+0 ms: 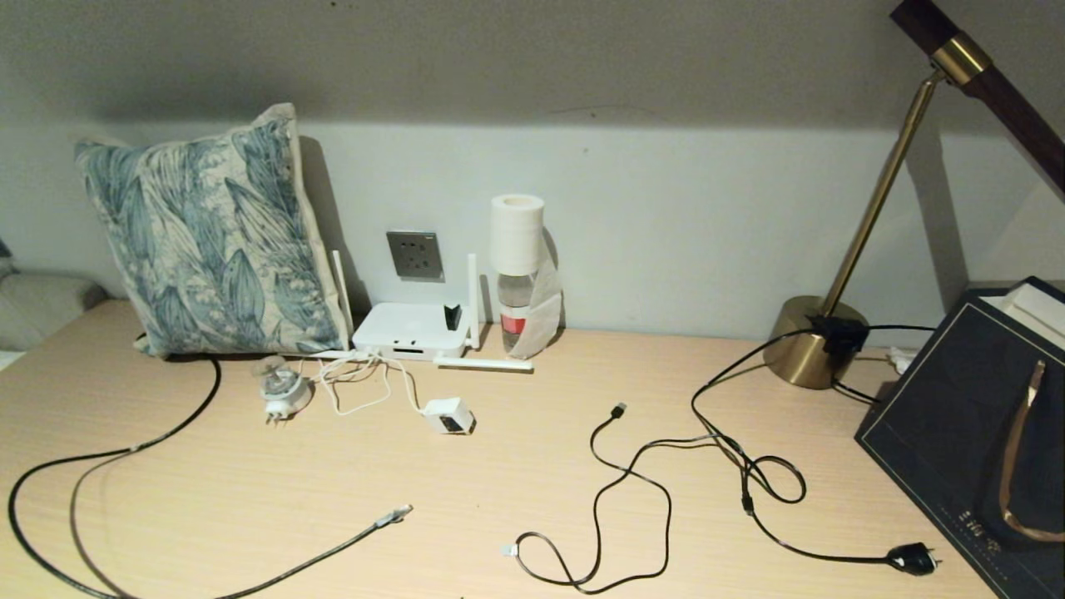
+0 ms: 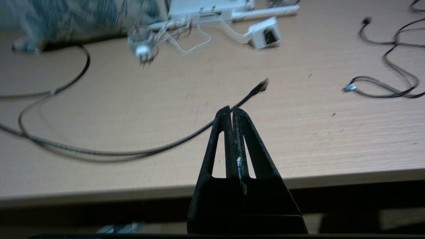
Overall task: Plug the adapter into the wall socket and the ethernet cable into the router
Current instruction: Pick up plug
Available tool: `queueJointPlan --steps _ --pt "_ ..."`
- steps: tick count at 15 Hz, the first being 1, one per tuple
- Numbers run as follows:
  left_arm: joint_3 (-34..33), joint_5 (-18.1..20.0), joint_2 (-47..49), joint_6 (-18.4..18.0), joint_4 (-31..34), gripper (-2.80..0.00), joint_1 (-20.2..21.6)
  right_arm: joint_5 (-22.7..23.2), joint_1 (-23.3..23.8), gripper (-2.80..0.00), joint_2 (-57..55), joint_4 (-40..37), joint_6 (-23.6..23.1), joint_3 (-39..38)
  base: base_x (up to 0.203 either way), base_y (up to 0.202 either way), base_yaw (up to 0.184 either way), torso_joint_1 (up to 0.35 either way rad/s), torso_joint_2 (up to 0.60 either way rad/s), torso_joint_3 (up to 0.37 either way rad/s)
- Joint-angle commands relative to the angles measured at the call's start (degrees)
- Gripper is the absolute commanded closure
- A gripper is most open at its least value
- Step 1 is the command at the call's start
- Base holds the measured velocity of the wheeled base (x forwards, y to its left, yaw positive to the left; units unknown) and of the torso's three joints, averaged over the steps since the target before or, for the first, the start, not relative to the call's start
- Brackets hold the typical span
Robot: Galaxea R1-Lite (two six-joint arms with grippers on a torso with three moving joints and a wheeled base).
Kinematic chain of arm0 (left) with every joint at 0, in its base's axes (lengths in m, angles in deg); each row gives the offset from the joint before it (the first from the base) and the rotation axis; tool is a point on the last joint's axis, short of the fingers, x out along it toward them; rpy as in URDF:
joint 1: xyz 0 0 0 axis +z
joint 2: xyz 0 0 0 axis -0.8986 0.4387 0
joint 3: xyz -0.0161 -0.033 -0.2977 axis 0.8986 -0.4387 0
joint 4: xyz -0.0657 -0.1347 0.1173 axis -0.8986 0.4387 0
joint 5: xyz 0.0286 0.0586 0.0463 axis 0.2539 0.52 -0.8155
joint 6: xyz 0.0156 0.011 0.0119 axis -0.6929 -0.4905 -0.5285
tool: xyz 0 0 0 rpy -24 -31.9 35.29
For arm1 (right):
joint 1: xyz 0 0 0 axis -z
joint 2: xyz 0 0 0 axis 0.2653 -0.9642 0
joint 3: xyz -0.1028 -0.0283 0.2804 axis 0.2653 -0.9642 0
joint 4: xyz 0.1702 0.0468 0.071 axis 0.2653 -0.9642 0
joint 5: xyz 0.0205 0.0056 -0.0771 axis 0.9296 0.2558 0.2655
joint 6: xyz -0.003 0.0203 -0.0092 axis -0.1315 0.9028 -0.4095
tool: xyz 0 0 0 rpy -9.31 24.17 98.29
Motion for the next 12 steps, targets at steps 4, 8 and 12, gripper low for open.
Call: queueJointPlan --steps 4,8,12 --pt "16.0 9.7 19.2 -3.6 -1.8 0.00 -2.6 0.0 0.0 0.00 0.0 0.1 0.0 -1.5 0.000 0.000 0.000 0.000 0.00 0.000" --pt "25.0 13.8 50.8 -10.9 -7.9 0.00 -5.9 0.0 0.0 0.00 0.0 0.1 0.0 -1.5 0.000 0.000 0.000 0.000 0.00 0.000" --pt "38.2 16.3 82.7 -23.0 -17.6 0.00 -7.1 0.0 0.0 0.00 0.0 0.1 0.0 -1.5 0.000 0.000 0.000 0.000 0.00 0.000"
